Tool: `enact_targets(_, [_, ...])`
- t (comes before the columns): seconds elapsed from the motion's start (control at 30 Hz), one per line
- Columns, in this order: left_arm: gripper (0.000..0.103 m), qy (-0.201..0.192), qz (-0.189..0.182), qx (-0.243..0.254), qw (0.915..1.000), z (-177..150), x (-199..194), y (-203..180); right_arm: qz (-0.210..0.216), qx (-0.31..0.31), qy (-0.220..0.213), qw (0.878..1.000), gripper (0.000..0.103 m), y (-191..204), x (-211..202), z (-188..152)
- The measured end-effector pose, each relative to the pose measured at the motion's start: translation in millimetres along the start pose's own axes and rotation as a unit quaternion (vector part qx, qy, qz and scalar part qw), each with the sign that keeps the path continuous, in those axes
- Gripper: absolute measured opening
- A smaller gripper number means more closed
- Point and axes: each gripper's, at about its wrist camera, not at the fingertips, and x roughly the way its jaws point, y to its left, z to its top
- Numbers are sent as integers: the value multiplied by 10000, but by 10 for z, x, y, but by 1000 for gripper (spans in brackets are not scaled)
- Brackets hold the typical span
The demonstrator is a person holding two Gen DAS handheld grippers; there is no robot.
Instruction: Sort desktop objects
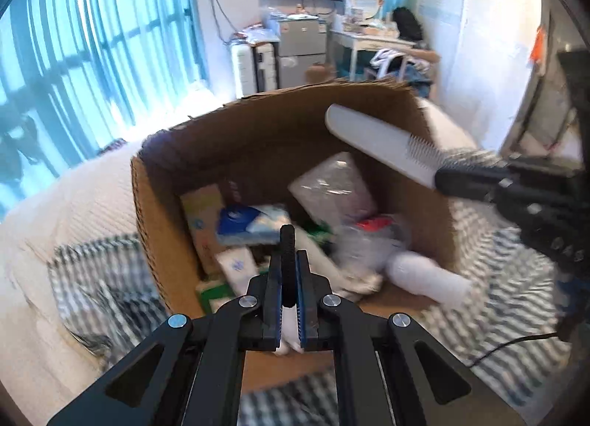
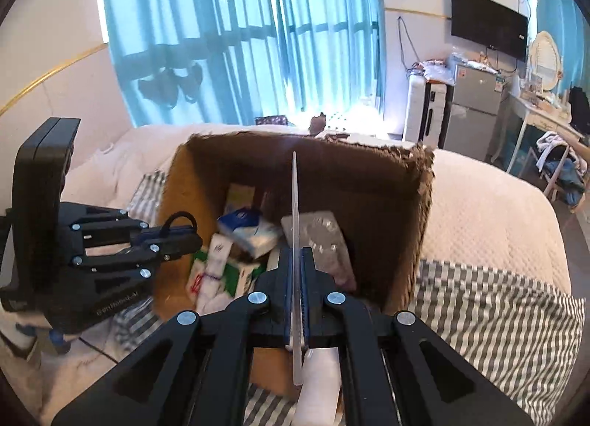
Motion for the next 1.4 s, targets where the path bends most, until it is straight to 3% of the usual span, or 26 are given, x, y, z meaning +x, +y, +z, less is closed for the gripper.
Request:
enact_targets(0.27, [6, -162, 257, -202, 9993, 121, 480, 126, -72, -25, 114, 9999, 3, -4, 486, 10])
enact_targets(0.47, [13, -11, 289, -472, 9985, 58, 703, 238, -194, -31, 157, 9997, 3, -15, 537, -23])
enact_targets(0.6, [53, -68, 351, -523, 9980, 55, 626, 257, -357, -80, 111, 9993, 3, 10, 393, -7])
enact_targets(0.67, [56, -169, 421, -579, 9973, 72, 513, 262, -421, -64, 72, 9991, 13, 28, 284, 8])
enact_targets(0.73, [59, -228, 463, -607, 9968, 85, 381, 260, -489, -50, -25, 9988, 49, 58, 148, 32])
enact_targets(0.77, [61, -254, 482, -611, 9966, 88, 332, 258, -515, -33, -85, 9986, 53, 66, 72, 39])
enact_targets(0.9, [89, -570, 651, -659, 9941, 93, -37, 237, -670, 11, -254, 9974, 55, 90, -222, 55])
enact_targets(1.03, [103, -920, 808, -756, 9896, 76, -444, 256, -738, 73, -409, 9964, 65, 133, -564, 21])
enact_targets(1.23, [103, -1158, 829, -819, 9864, 88, -905, 240, -840, 174, -681, 9940, 85, 150, -1090, -73])
enact_targets(1.4, [103, -1336, 880, -837, 9836, -44, -1223, 153, -984, 356, -886, 9906, 95, 190, -1455, -235])
